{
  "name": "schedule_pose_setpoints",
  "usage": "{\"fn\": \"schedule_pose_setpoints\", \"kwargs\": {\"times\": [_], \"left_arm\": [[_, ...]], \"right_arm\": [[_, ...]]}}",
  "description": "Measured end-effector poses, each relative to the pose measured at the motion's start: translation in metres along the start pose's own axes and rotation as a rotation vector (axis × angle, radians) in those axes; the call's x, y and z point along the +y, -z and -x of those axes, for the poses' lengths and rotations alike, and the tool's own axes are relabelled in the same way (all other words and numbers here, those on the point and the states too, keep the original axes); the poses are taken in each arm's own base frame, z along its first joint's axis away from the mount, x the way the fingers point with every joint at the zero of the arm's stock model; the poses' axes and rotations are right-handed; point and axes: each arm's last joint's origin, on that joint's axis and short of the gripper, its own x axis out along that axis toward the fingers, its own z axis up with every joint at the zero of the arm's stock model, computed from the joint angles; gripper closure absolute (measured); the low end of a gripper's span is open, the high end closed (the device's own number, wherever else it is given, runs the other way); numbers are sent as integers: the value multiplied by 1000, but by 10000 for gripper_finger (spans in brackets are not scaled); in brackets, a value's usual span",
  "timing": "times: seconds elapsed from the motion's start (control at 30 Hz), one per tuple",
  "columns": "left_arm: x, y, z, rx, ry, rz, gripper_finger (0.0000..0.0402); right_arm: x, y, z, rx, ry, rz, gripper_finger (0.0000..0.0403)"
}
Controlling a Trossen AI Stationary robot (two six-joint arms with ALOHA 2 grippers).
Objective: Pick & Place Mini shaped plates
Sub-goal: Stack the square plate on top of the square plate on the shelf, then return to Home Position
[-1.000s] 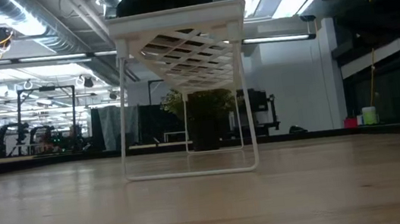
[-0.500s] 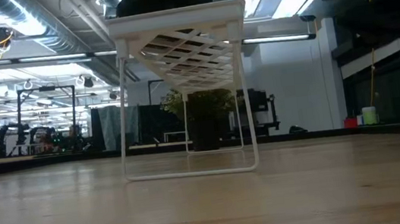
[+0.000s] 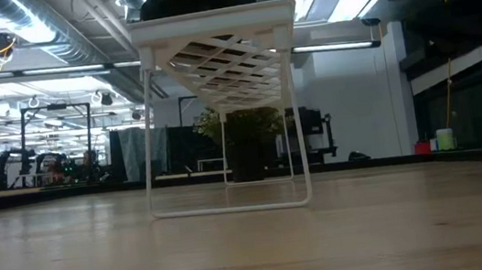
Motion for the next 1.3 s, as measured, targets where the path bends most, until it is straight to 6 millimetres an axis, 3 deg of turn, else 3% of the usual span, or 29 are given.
{"fn": "schedule_pose_setpoints", "kwargs": {"times": [0.17, 0.57, 0.93, 1.3], "left_arm": [[-10, 1, 0, 55, -23, -20, 400], [-21, 5, -31, 182, -36, -166, 391], [-28, 2, -33, 187, -70, -229, 386], [-37, -1, -31, 197, -113, -235, 329]], "right_arm": [[0, 0, 0, 0, -1, 0, 318], [0, 0, 0, -1, -2, 0, 318], [1, 0, 0, 0, -17, 0, 318], [1, 0, 0, 1, -18, 0, 318]]}}
